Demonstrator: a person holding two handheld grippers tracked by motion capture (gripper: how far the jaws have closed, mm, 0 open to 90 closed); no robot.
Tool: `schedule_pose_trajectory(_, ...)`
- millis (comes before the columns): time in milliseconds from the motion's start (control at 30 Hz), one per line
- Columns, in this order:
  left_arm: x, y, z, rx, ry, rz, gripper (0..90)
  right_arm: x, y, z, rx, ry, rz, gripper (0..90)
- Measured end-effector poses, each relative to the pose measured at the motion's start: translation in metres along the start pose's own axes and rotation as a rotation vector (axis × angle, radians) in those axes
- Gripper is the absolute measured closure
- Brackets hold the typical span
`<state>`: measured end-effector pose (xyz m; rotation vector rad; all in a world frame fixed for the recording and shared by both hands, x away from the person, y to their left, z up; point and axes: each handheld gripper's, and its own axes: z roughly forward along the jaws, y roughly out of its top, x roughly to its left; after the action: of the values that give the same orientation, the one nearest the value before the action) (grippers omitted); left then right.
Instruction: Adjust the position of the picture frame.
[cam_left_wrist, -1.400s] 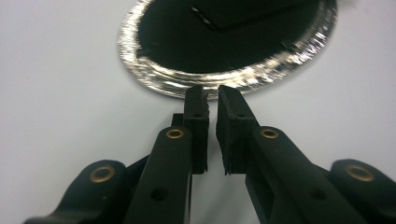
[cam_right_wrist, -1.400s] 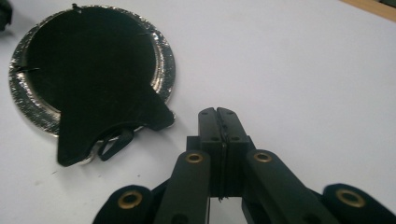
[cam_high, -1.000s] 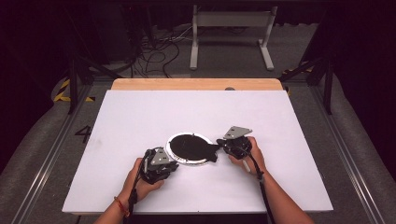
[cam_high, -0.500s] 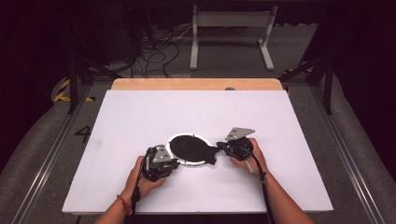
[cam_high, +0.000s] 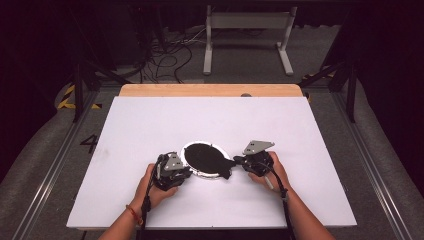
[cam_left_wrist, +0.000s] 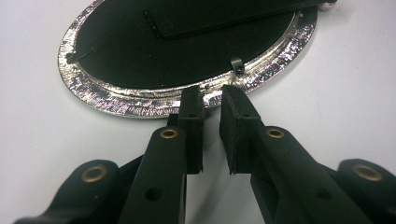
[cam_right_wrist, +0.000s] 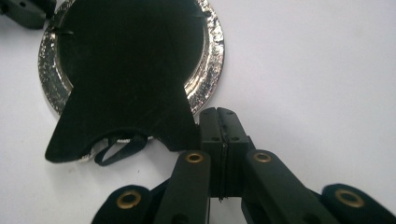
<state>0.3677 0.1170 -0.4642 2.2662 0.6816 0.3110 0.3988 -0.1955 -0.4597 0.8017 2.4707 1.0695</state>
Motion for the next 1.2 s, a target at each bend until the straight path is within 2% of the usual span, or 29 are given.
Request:
schedule_pose_trajectory(333, 0.006, 0.004, 0.004, 0.001, -0.004, -0.002, 78.4, 0.006, -0.005, -0.007, 0.008, 0.013, -0.007, 90.0)
schedule_pose_trajectory(533, 0.009, 0.005, 0.006, -0.009, -0.017, -0.026, 77.4, 0.013, -0.006, -0.011, 0.017, 0.008, -0.019, 90.0)
schedule_pose_trajectory(667, 0.009, 0.007, 0.008, -0.008, -0.004, -0.012, 77.2, 0.02, -0.009, -0.015, 0.025, 0.012, -0.027, 90.0)
schedule_pose_trajectory(833, 0.01, 0.012, 0.013, -0.009, -0.004, -0.015, 79.1, 0.028, -0.012, -0.022, 0.044, 0.0, -0.039, 90.0)
schedule_pose_trajectory(1200, 0.011, 0.019, 0.02, -0.014, 0.022, 0.002, 79.2, 0.038, -0.017, -0.029, 0.048, 0.006, -0.03, 90.0)
